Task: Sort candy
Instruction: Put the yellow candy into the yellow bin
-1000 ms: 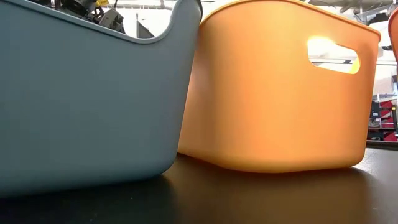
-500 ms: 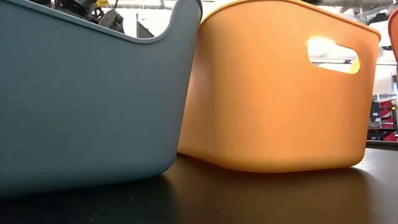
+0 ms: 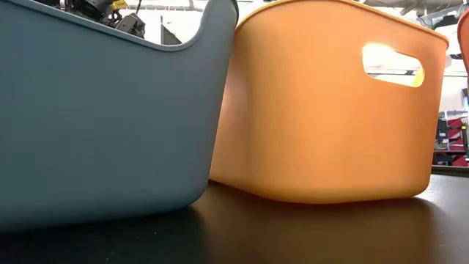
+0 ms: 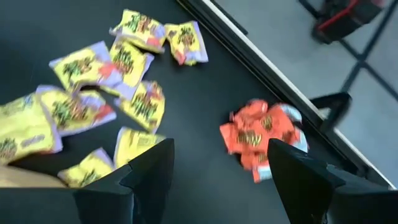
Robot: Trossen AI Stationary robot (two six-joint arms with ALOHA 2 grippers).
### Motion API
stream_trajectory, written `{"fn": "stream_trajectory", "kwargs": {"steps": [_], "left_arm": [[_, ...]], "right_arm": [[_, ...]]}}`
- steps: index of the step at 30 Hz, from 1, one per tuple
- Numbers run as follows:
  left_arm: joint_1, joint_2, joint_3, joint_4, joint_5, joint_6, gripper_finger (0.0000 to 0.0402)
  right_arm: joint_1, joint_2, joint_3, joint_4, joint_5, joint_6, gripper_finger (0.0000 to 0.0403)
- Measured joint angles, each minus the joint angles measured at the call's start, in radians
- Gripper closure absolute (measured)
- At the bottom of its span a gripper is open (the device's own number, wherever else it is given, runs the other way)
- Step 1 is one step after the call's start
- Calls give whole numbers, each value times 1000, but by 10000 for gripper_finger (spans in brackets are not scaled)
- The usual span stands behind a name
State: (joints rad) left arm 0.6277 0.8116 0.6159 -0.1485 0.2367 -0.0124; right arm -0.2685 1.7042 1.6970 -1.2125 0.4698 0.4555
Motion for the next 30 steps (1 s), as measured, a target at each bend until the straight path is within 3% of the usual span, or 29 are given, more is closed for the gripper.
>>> {"fn": "stream_trajectory", "kwargs": {"steps": [4, 10, 17, 24, 30], "left_arm": [[0, 0, 0, -5, 0, -1, 139], [0, 0, 11, -62, 0, 0, 139], [0, -1, 11, -73, 0, 2, 139], [0, 0, 11, -69, 0, 2, 139], [0, 0, 11, -54, 0, 1, 139]], "right_arm": [[-184, 1, -10, 33, -155, -111, 127], [-384, 2, -134, 42, -299, -124, 127], [-472, 3, -247, 73, -318, -56, 127], [-561, 3, -262, 105, -360, 0, 127], [-564, 59, -261, 126, -378, 15, 127]]}}
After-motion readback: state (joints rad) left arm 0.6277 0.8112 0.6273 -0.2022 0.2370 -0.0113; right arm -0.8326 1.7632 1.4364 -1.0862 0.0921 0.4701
